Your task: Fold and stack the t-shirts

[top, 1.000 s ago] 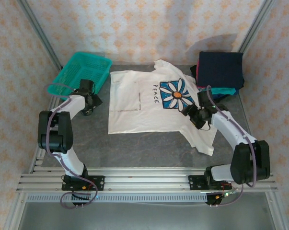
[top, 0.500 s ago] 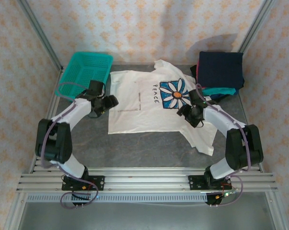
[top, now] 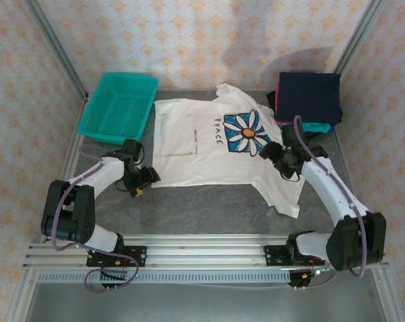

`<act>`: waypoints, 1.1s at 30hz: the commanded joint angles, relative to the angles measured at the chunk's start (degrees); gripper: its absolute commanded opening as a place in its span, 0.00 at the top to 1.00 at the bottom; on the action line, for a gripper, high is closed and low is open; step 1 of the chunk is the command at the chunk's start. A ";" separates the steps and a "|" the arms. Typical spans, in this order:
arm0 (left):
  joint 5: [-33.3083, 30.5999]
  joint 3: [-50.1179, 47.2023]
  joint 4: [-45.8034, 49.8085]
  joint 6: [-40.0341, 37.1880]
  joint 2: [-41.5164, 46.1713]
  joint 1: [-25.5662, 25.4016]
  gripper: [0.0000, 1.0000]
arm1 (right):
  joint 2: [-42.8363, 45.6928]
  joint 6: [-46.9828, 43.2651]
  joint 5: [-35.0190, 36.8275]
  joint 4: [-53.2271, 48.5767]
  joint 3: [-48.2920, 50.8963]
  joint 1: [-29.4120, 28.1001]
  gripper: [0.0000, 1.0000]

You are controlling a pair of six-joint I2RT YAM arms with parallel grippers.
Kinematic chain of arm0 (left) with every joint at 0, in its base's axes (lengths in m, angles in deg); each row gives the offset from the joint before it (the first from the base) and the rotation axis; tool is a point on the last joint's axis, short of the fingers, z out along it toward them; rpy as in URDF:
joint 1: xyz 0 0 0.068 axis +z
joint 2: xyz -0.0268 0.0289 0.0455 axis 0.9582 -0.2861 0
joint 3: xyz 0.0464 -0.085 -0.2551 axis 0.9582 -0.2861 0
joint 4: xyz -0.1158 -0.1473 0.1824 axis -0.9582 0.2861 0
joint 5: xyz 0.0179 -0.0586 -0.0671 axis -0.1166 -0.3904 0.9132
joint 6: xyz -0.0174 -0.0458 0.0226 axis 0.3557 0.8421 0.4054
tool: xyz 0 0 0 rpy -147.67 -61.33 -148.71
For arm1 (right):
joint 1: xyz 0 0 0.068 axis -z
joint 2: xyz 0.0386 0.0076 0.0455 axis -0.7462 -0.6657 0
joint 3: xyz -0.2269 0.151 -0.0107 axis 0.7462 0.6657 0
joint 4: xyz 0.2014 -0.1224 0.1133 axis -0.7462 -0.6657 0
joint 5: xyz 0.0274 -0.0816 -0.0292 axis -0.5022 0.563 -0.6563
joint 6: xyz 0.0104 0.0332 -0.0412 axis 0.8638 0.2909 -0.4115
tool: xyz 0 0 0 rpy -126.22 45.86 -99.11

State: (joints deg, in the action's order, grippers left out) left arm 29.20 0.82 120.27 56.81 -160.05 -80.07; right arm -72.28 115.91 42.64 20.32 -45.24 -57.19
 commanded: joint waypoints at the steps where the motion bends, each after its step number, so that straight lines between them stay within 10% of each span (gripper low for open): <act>1: 2.32 -1.22 -4.87 2.72 -2.61 -0.62 0.32 | 3.88 -1.82 1.56 -4.52 2.43 2.17 0.17; 24: 4.26 10.96 -8.29 5.33 -15.76 -5.90 0.48 | 14.96 -0.50 -0.91 -7.13 11.47 2.84 0.18; 33: -0.83 14.16 -2.41 1.33 -16.01 -5.59 0.96 | 17.37 4.21 1.72 -14.33 13.10 3.00 0.19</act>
State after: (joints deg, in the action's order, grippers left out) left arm 24.32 14.94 132.75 60.72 -175.83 -84.51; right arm -56.24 116.50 41.81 12.36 -33.31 -54.57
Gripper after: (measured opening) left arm 0.088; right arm 0.814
